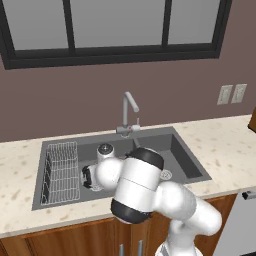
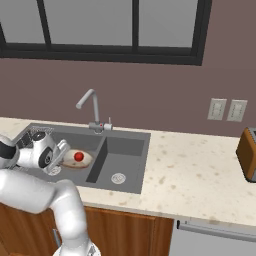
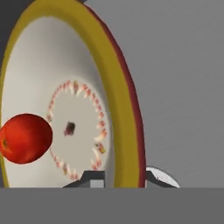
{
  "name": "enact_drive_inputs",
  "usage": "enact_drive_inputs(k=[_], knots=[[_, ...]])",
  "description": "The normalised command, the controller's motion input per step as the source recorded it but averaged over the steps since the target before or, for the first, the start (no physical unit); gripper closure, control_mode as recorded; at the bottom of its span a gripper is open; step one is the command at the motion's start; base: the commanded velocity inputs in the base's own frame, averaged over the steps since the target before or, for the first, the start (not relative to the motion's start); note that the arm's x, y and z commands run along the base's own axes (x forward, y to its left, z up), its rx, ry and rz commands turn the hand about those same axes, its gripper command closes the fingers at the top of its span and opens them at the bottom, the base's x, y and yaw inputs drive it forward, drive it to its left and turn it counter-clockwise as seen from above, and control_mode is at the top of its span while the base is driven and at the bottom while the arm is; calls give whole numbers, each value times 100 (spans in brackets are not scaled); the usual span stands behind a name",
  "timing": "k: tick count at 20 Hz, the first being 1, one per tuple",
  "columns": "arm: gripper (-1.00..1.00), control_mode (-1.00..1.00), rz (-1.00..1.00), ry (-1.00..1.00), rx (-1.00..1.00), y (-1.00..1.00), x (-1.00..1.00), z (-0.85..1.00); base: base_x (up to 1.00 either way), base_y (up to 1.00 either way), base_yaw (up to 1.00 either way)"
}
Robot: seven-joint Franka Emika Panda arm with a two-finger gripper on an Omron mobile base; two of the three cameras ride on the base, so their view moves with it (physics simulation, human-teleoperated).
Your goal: Pick the tomato from the cabinet and place it in the bowl. Then pick the bowl and place it in the sink. Then turn on the sink facuet.
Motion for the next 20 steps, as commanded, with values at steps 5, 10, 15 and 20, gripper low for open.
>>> enact_drive_inputs(k=[5,10,15,20], knots=[[100,-100,-9,8,8,1,21,-14,0,0,0],[-100,-100,-8,7,9,0,3,-2,0,0,0],[-100,-100,-11,1,7,1,-7,47,0,0,0],[-100,-100,-13,2,2,6,-33,70,0,0,0]])
